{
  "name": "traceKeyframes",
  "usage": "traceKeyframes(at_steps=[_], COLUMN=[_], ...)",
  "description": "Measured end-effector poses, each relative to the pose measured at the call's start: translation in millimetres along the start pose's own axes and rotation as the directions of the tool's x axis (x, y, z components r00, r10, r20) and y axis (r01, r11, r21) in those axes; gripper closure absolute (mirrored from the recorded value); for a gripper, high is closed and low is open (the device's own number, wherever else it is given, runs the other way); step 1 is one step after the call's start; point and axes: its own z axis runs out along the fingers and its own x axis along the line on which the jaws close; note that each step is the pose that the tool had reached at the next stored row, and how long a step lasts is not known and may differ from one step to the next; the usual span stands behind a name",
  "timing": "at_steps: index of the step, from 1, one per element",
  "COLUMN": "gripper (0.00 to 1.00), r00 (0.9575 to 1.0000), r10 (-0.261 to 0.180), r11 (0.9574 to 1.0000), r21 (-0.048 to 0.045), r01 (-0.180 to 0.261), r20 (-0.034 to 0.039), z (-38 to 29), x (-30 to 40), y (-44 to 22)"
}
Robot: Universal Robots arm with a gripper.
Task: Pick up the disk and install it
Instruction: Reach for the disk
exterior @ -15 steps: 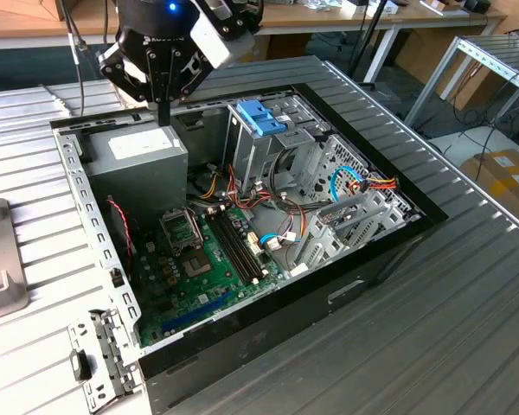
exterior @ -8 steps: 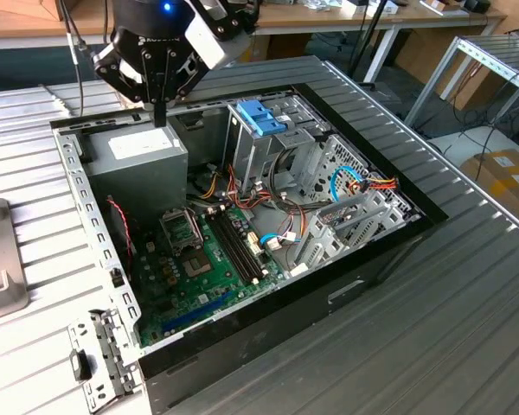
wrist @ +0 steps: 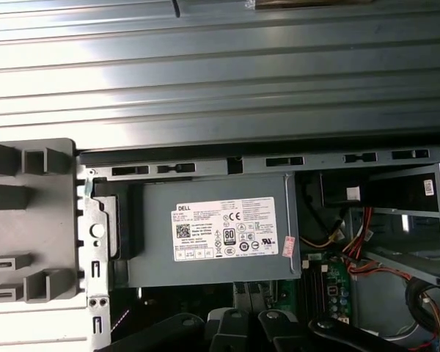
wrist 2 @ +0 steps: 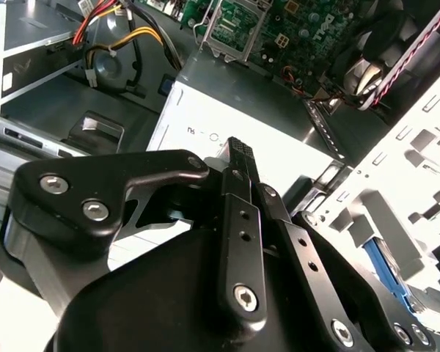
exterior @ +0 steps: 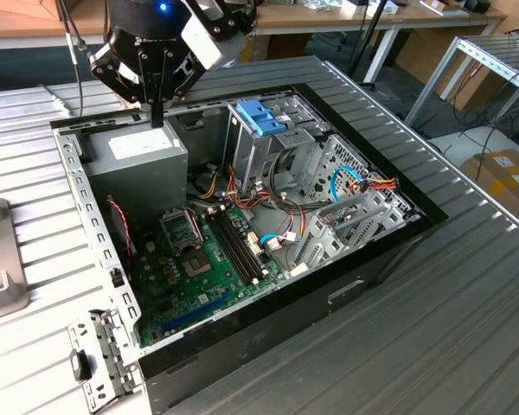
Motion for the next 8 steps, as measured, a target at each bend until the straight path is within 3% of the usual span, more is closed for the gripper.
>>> traceKeyframes(at_steps=[8], gripper=[0.90], r00=[1.0000], r10=[0.000], r11=[1.0000], r21=[0.0000], r01=[0.000], r20=[0.0000], z=[-0.2], x=[4.7], y=[-0.4])
